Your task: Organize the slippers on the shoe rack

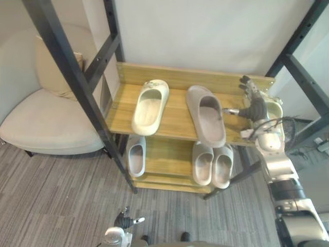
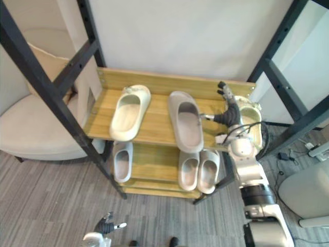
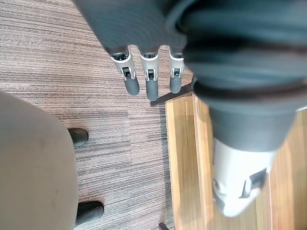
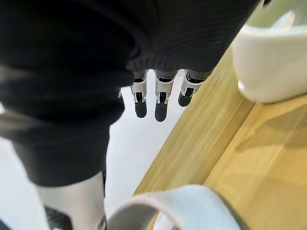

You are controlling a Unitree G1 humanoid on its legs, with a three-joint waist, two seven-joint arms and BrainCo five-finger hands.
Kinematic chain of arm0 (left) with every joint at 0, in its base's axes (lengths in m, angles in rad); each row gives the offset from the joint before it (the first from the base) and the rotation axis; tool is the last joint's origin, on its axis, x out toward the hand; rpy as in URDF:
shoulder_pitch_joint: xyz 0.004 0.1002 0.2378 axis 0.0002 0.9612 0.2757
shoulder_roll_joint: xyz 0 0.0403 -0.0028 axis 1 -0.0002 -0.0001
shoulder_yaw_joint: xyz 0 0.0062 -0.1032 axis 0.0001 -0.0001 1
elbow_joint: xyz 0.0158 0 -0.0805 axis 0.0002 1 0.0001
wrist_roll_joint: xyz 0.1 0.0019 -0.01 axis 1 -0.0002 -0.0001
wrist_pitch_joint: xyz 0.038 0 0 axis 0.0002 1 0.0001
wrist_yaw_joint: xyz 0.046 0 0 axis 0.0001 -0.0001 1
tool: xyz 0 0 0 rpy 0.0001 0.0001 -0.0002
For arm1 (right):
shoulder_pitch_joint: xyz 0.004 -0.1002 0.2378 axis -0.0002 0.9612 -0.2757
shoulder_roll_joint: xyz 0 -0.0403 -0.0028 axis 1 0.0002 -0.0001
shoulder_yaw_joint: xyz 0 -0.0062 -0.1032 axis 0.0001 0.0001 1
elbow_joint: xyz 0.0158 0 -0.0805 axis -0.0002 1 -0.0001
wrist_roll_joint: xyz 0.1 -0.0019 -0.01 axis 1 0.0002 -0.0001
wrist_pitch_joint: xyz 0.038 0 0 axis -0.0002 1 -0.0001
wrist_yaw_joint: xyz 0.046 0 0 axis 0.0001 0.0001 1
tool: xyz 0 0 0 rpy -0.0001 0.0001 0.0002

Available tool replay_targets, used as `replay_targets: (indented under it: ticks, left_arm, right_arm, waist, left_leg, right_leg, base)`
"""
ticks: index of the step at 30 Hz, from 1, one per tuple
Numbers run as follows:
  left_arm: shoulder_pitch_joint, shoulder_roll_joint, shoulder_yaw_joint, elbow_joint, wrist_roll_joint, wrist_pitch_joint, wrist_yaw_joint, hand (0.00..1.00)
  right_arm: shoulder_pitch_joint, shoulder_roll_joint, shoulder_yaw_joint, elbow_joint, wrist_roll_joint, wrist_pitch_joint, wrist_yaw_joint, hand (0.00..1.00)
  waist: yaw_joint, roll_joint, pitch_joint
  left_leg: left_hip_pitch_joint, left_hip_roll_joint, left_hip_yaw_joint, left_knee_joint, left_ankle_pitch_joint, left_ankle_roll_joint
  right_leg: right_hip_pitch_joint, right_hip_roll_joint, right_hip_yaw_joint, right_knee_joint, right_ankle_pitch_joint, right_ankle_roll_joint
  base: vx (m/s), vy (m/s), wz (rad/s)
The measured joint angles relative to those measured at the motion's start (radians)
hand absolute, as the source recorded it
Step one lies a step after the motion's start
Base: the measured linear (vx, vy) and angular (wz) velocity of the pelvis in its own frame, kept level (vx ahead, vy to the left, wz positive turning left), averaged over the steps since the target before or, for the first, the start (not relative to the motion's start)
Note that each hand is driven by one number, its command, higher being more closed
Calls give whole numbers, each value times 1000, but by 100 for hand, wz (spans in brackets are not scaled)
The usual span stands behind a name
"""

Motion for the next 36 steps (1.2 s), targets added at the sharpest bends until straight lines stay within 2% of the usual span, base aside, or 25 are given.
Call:
replay_targets:
  ticks: [8, 16, 19, 20, 36]
  left_arm:
    - [-1, 0, 0, -8, -1, -1, 0, 0]
    - [-3, 0, 0, -11, -18, -1, 0, 0]
    - [-3, 0, 0, -18, -18, -1, 0, 0]
    - [-3, 0, 0, -19, -20, -1, 0, 0]
    - [-12, 4, -7, -19, -37, -1, 1, 0]
  right_arm:
    - [-30, 4, 51, 46, -8, 6, 16, 0]
    - [-114, 40, 77, 175, -12, 27, 17, 0]
    - [-151, 46, 106, 233, -50, 33, 18, 0]
    - [-157, 46, 106, 238, -51, 33, 18, 100]
    - [-248, 50, 141, 300, -48, 22, 23, 100]
  waist:
    - [19, -1, 1]
    - [35, 0, 5]
    - [39, 2, 12]
    - [39, 4, 15]
    - [40, 7, 41]
  left_leg:
    - [-3, -1, -5, 0, 0, 1]
    - [-9, -1, -17, 1, 3, 2]
    - [-9, -2, -19, 1, 3, 2]
    - [-9, -2, -21, 1, 3, 2]
    - [4, 6, -7, -9, 8, -4]
  right_leg:
    - [0, -1, -5, 0, 0, 0]
    - [0, -1, -18, 0, 0, 0]
    - [0, -1, -20, 0, 0, 0]
    - [1, -1, -22, 0, 0, 0]
    - [1, 6, -12, 7, -10, -16]
  base:
    - [-5, -3, 1]
    - [-14, -11, 5]
    - [-1, -1, 1]
    - [0, 0, 0]
    - [-4, -1, -2]
